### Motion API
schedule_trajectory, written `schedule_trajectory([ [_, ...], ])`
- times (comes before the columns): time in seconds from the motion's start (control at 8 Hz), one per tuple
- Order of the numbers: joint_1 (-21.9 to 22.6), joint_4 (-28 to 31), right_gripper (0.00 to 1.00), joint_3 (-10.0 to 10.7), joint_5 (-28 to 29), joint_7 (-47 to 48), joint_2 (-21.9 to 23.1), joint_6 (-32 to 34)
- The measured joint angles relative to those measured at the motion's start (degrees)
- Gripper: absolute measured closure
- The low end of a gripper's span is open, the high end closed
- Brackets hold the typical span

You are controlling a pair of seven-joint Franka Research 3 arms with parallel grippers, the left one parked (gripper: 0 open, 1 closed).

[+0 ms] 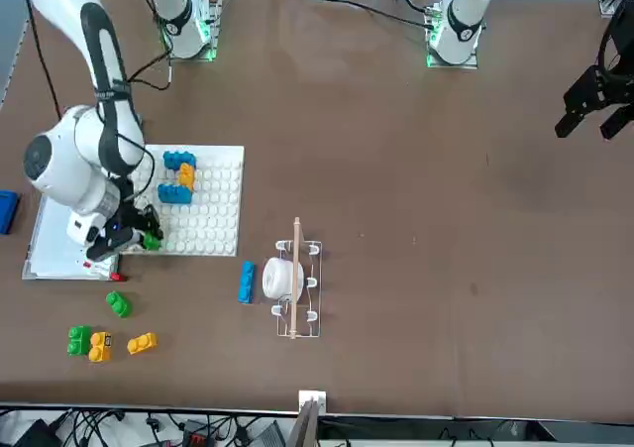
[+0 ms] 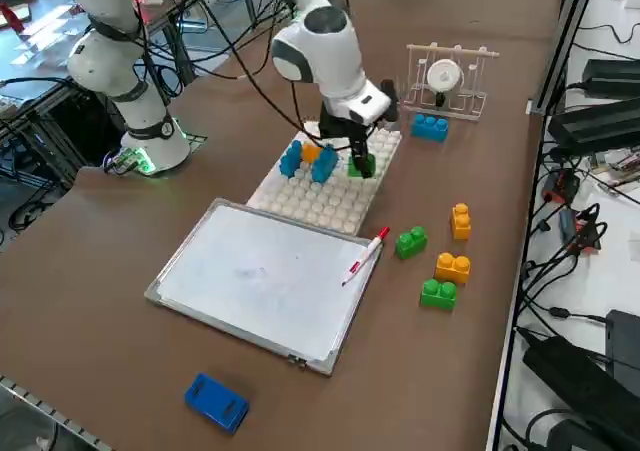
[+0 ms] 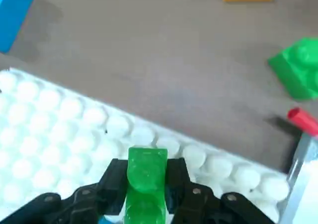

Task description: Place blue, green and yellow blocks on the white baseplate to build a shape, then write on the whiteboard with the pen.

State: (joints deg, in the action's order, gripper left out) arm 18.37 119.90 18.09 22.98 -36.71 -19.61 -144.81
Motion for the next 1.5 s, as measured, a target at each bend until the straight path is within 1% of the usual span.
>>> schedule_trajectory([
  [0.12,0.87,4.58,0.58,0.01,0.00,0.13,2.20,-3.23],
  [0.25,1.35,7.62,0.58,0.02,0.01,0.25,4.18,-4.48],
  [0.38,1.44,9.32,0.58,0.03,0.01,0.27,5.83,-4.73],
  [0.62,1.44,10.56,0.58,0.18,0.01,0.28,7.54,-4.85],
  [0.88,1.44,10.64,0.58,0.25,0.01,0.28,7.59,-7.27],
  [1.12,1.44,10.78,0.58,0.38,0.09,1.53,7.38,-12.73],
  [1.25,1.45,11.00,0.58,0.40,0.12,3.71,6.96,-15.11],
  [1.5,1.59,11.33,0.58,0.40,0.16,9.42,5.84,-16.66],
])
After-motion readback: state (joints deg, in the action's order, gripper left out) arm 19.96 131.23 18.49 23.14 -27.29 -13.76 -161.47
